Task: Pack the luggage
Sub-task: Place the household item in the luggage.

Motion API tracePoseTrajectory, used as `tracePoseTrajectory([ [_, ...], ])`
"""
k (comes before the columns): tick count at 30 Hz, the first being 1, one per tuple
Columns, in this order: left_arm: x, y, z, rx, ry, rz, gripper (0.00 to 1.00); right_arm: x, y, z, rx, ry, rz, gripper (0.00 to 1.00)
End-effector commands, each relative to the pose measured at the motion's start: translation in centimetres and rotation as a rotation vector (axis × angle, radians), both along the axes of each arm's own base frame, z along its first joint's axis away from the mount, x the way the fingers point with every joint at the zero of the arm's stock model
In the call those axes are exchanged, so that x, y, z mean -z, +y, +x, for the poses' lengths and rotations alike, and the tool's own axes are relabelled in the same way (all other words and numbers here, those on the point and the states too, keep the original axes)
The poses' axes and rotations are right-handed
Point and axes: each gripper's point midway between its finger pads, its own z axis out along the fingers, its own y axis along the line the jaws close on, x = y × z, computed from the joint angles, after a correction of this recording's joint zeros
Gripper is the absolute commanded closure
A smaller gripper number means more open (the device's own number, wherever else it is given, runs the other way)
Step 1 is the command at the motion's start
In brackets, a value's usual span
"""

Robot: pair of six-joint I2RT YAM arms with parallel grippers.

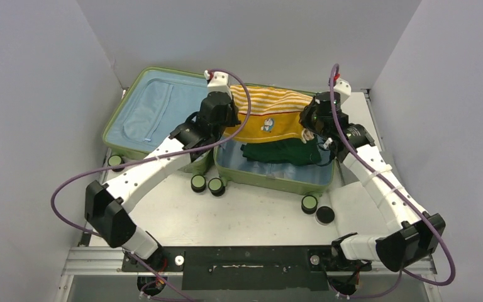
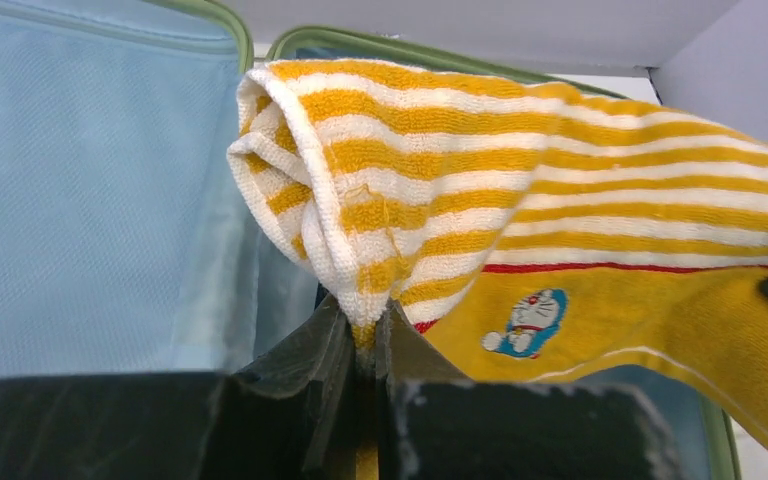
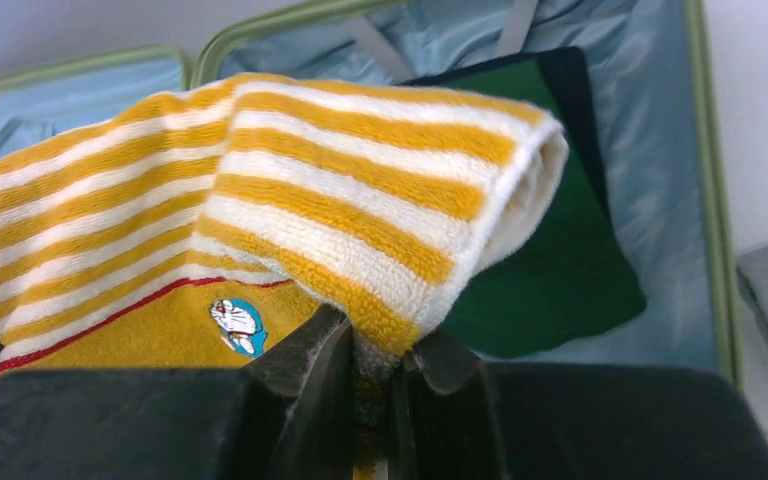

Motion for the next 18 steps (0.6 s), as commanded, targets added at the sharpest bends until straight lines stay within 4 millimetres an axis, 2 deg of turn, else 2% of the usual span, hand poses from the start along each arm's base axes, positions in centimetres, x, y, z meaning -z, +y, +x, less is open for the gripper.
tracePoseTrajectory([
  [1, -3.1, -2.0, 4.6, 0.056, -0.128, -0.107, 1.00, -0.3, -1.9, 3.7, 0.050, -0.076, 0.031, 1.00],
  [4, -1.5, -2.8, 6.9, 0.085, -0.105, -0.114, 1.00, 1.3, -3.6, 5.3, 0.093, -0.053, 0.037, 1.00],
  [9, 1.5, -4.4, 9.3, 0.118, -0.073, -0.117, 1.00, 3.0, -5.9, 7.2, 0.140, -0.028, 0.035, 1.00],
  [18, 4.6, -7.5, 12.7, 0.146, -0.028, -0.107, 1.00, 7.3, -8.0, 9.6, 0.170, 0.073, 0.014, 1.00],
])
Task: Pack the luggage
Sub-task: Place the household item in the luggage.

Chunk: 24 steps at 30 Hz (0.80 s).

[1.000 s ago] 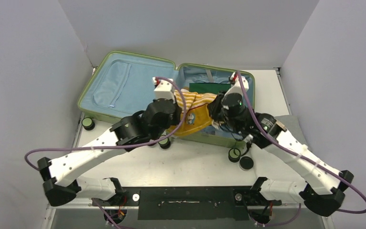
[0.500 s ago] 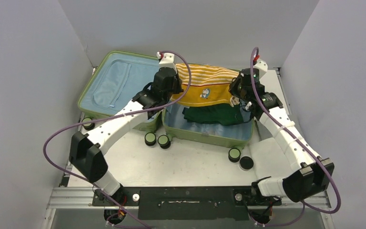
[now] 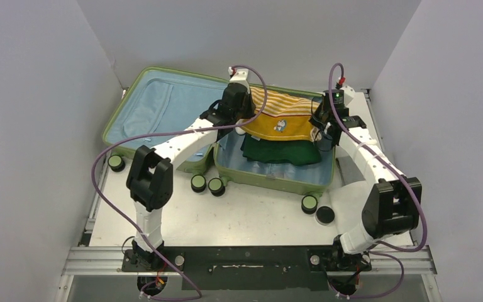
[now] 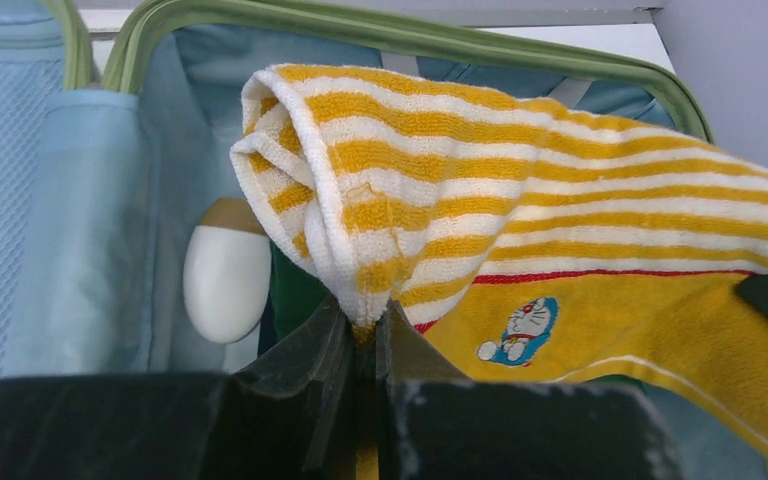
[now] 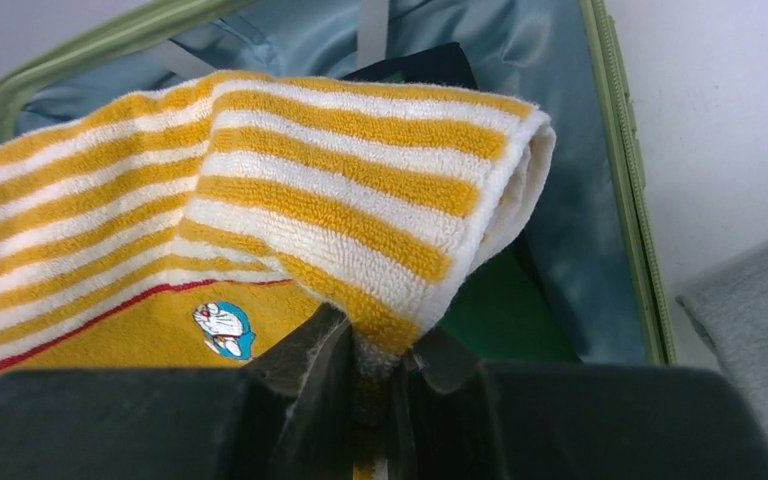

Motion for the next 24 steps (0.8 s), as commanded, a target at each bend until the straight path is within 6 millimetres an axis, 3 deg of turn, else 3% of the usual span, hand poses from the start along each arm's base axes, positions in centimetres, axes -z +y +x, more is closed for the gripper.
tracePoseTrajectory([
  [1, -3.9, -1.9, 2.2, 0.026, -0.095, -0.075, 1.00, -1.3, -0.8, 2.4, 0.003, -0.062, 0.004, 1.00],
  [9, 1.4, -1.9, 3.0, 0.012, 0.000, -0.051, 1.00, 1.2, -2.5, 3.2, 0.027, 0.008, -0.023, 1.00],
  [15, 4.3, -1.8, 3.4, 0.007, 0.053, -0.018, 1.00, 2.6, -3.4, 3.9, 0.024, 0.053, -0.033, 1.00],
  [20, 6.0, -0.6, 3.3, -0.029, 0.090, 0.019, 1.00, 3.7, -3.6, 4.1, 0.026, 0.091, -0.040, 1.00],
  [22, 6.2, -0.2, 3.4, -0.040, 0.091, 0.026, 1.00, 3.9, -3.8, 4.1, 0.026, 0.101, -0.040, 0.91],
  [24, 6.2, -0.1, 3.4, -0.034, 0.092, 0.026, 1.00, 4.0, -4.0, 4.1, 0.027, 0.111, -0.047, 0.71],
])
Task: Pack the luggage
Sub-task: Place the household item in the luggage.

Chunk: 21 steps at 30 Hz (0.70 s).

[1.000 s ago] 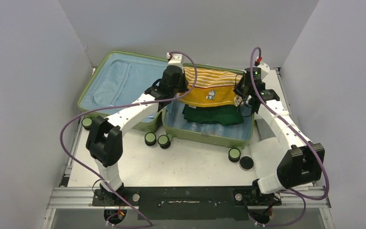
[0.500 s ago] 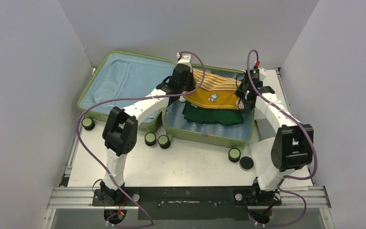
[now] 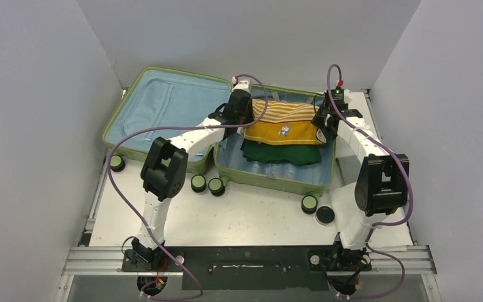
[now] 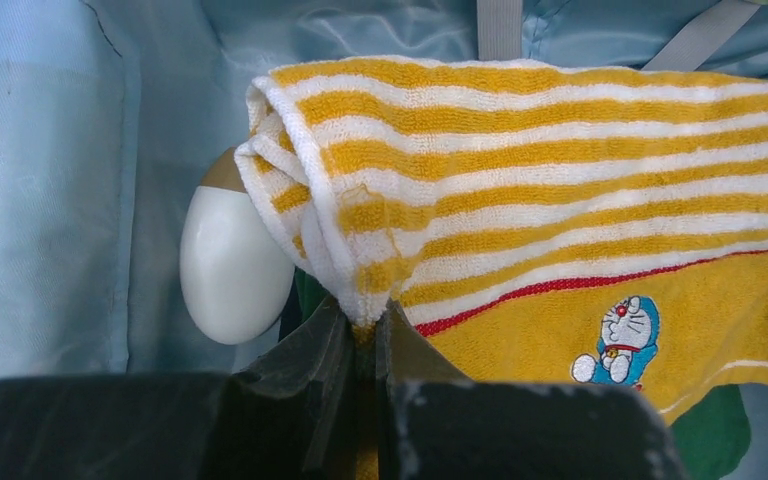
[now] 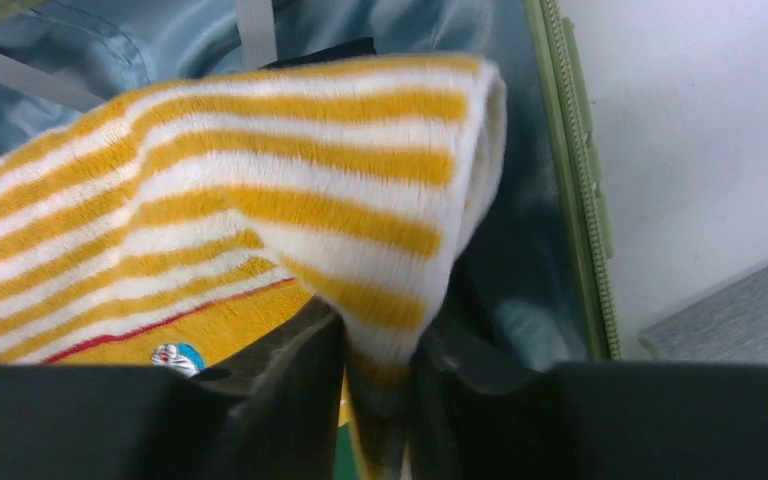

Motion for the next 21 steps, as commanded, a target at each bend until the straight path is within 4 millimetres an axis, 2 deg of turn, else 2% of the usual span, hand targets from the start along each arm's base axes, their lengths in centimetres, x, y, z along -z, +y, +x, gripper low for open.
tracePoseTrajectory([
  [1, -2.1, 0.5, 0.9, -0.016, -0.044, -0.025, 1.00, -2.6, -1.0, 1.2, 0.011, -0.053, -0.027, 0.61],
  [3, -2.3, 0.7, 1.0, -0.017, -0.051, -0.017, 1.00, -3.1, -1.4, 1.0, 0.026, -0.059, -0.042, 0.47],
  [5, -2.6, 1.0, 1.1, -0.019, -0.056, -0.010, 1.00, -3.6, -1.9, 0.7, 0.044, -0.061, -0.061, 0.37],
  [9, -3.1, 1.5, 1.3, -0.014, -0.065, 0.007, 1.00, -4.8, -2.9, 0.1, 0.078, -0.069, -0.094, 0.26],
  [10, -3.5, 1.6, 1.3, -0.014, -0.070, 0.009, 0.96, -5.3, -3.1, -0.1, 0.085, -0.074, -0.099, 0.24],
  [11, -4.0, 1.7, 1.3, -0.013, -0.076, 0.010, 0.85, -5.9, -3.2, -0.2, 0.091, -0.086, -0.104, 0.22],
  [13, -5.2, 2.1, 1.3, -0.013, -0.096, 0.012, 0.57, -7.1, -3.4, -0.5, 0.105, -0.108, -0.113, 0.19],
  [15, -6.9, 2.6, 1.3, -0.021, -0.127, 0.027, 0.38, -8.2, -3.4, -0.7, 0.109, -0.124, -0.124, 0.16],
  [17, -8.5, 3.4, 1.2, -0.040, -0.159, 0.050, 0.24, -9.5, -3.2, -0.9, 0.100, -0.147, -0.134, 0.15],
  [18, -9.6, 3.7, 1.1, -0.043, -0.178, 0.055, 0.11, -10.2, -2.7, -1.0, 0.083, -0.167, -0.129, 0.15],
  [19, -10.5, 3.9, 1.0, -0.043, -0.195, 0.055, 0.04, -10.7, -1.9, -1.0, 0.051, -0.194, -0.115, 0.16],
  [21, -12.0, 3.6, 0.4, -0.017, -0.220, 0.017, 0.03, -11.3, 0.3, -1.0, -0.027, -0.246, -0.050, 0.18],
])
